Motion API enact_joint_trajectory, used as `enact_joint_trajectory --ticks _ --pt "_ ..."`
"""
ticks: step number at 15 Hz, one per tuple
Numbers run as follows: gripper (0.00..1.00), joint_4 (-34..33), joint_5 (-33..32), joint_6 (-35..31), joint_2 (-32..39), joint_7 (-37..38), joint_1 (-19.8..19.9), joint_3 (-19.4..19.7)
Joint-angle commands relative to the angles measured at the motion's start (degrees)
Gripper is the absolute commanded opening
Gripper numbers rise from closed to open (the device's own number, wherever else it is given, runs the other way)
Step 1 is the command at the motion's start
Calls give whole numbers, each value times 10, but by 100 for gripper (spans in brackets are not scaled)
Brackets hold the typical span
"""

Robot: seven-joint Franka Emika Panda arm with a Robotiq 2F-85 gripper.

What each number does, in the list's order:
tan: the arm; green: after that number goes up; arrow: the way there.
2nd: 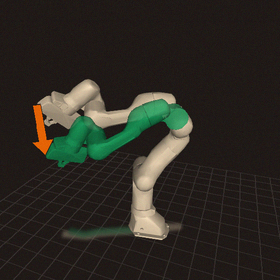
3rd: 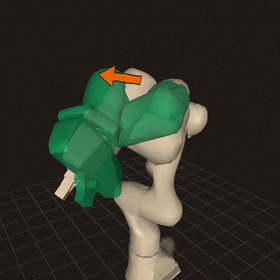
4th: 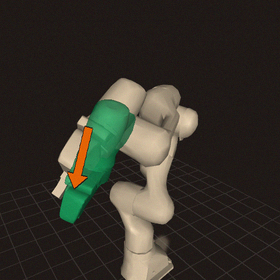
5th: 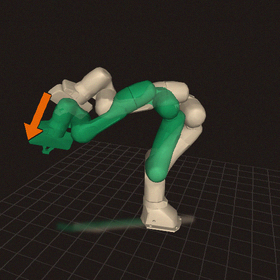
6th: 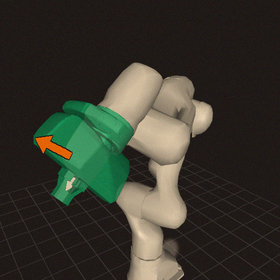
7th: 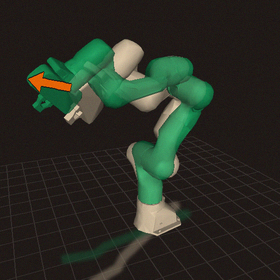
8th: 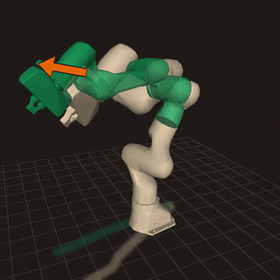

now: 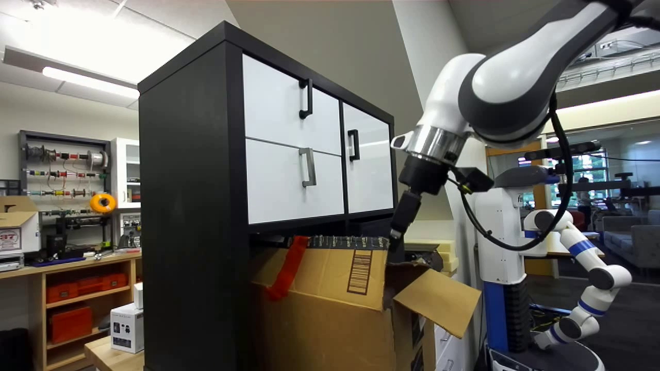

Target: Slide out the box

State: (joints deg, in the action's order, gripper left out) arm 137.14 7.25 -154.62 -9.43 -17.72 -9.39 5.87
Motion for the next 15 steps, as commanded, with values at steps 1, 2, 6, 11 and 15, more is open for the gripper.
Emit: enact_joint_trajectory --ticks 1,2,6,11,15 --pt "100 -43 -45 86 -19 102 43 -37" --pt "100 -56 -56 105 -16 126 51 -42" --pt "100 -97 -90 168 -1 208 76 -53" --pt "100 -95 -92 175 0 222 82 -51" --pt "100 -96 -92 176 2 224 82 -52"
